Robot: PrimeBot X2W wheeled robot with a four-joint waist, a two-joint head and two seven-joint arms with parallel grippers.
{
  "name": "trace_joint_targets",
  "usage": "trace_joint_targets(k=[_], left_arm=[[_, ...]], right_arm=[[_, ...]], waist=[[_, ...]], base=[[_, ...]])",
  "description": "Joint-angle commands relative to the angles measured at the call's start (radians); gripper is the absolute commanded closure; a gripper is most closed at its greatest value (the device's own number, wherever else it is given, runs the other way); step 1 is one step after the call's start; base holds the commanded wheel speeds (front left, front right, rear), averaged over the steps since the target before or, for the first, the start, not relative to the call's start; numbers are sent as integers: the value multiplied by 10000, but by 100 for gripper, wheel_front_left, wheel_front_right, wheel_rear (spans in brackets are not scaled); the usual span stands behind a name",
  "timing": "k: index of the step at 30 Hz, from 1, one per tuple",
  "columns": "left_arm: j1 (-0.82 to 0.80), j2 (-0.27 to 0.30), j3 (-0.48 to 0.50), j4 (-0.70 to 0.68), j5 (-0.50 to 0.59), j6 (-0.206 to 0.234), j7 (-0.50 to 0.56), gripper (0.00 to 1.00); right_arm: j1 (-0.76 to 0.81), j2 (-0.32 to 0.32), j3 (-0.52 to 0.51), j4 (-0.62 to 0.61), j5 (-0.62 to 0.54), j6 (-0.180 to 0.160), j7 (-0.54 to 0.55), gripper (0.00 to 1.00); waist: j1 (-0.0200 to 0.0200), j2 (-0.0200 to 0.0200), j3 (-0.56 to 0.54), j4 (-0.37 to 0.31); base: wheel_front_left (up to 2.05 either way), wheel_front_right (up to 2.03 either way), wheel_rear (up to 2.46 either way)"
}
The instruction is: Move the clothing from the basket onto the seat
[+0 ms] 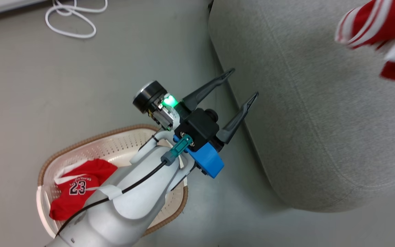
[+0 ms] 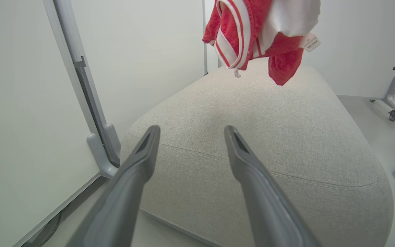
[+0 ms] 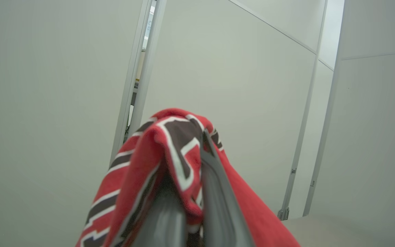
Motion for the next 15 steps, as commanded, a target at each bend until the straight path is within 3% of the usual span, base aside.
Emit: trace_joint_targets(k=[1,9,15], left_arm=[[-229,48,4,8,55,-33,-17,0],[-974,103,-129,-40,222,-51,0,0],[-1250,214,-187,-31,275,-52,8,0]], right_arm=[[-366,-149,-118,9,31,3,-9,100],[-2282,-1434,-1420,448,107,1,-9,100],[-3045,-2254,-1787,1454,47,1,-7,100]], waist=[[0,0,663,266],[0,0,1986,481],[0,0,2613,462]], base=[[0,0,0],[0,0,0],[0,0,0]])
